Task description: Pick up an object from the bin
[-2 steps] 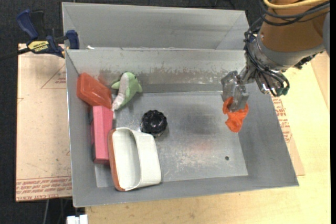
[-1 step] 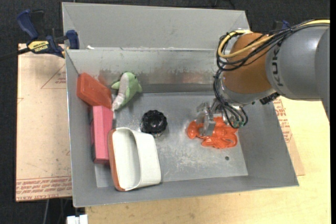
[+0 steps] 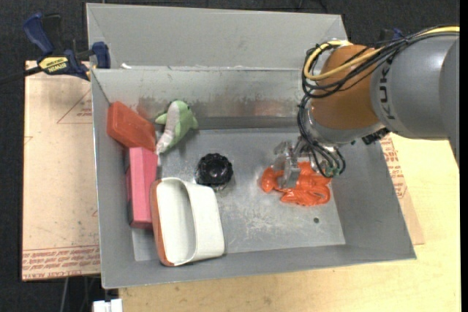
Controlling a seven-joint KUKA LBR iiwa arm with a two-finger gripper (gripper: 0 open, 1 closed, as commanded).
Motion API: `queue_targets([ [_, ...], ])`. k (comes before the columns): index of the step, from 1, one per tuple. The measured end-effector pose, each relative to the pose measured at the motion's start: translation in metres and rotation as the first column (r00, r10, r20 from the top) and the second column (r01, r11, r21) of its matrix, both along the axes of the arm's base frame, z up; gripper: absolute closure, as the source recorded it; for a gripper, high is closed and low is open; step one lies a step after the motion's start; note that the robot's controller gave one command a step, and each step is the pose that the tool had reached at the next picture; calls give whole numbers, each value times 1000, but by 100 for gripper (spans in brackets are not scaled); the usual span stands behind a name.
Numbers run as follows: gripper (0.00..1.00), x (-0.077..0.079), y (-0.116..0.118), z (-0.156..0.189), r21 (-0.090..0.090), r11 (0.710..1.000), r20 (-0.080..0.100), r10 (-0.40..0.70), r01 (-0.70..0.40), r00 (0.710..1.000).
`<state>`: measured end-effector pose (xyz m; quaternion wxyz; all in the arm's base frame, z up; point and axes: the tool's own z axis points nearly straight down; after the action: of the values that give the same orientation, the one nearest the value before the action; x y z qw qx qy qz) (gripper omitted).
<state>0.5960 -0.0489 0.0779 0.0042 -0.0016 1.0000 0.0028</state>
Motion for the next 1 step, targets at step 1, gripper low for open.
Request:
queue_targets([
  [1,100,2,5,98,1,1000,-2,1,-1,1000],
])
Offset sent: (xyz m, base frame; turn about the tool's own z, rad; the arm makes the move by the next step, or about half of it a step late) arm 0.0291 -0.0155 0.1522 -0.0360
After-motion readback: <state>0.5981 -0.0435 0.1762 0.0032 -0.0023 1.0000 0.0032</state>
